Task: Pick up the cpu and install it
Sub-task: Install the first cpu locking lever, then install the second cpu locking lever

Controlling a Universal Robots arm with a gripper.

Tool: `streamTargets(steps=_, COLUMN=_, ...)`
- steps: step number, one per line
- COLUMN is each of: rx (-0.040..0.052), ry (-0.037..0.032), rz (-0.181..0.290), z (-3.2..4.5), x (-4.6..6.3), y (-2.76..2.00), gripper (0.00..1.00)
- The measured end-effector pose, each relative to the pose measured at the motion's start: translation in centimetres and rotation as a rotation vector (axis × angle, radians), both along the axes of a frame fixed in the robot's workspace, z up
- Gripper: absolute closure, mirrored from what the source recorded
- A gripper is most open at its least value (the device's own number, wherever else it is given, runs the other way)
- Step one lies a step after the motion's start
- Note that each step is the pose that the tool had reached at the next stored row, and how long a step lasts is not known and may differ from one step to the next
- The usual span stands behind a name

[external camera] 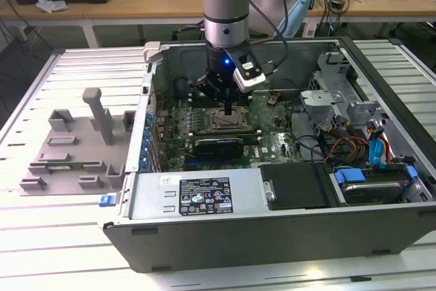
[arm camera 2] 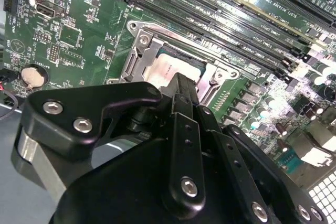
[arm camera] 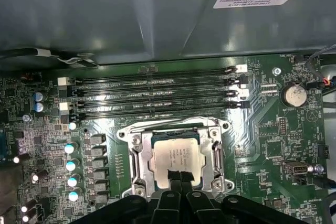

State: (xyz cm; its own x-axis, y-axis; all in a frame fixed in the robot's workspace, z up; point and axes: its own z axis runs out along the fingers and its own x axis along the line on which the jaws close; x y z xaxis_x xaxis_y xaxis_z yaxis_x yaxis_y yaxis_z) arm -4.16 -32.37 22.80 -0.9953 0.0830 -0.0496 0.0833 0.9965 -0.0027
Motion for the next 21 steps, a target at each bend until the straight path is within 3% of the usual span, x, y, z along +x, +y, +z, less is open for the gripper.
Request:
streamTargets(steps=17, rx=-0.0007, ry=0.0001, rz=0.000, z=0.06, x=0.0, y=-0.07, gripper=0.89)
streamTargets(steps=19, rx=-0.0006, ry=0.0000, rz=0.000, z=0.25, x=0.0, y=-0.06, gripper=0.89)
streamTargets(steps=21, rx=-0.0007, ry=0.0000, rz=0.000, z=1.15, x=0.0, y=-0.06, gripper=0.89)
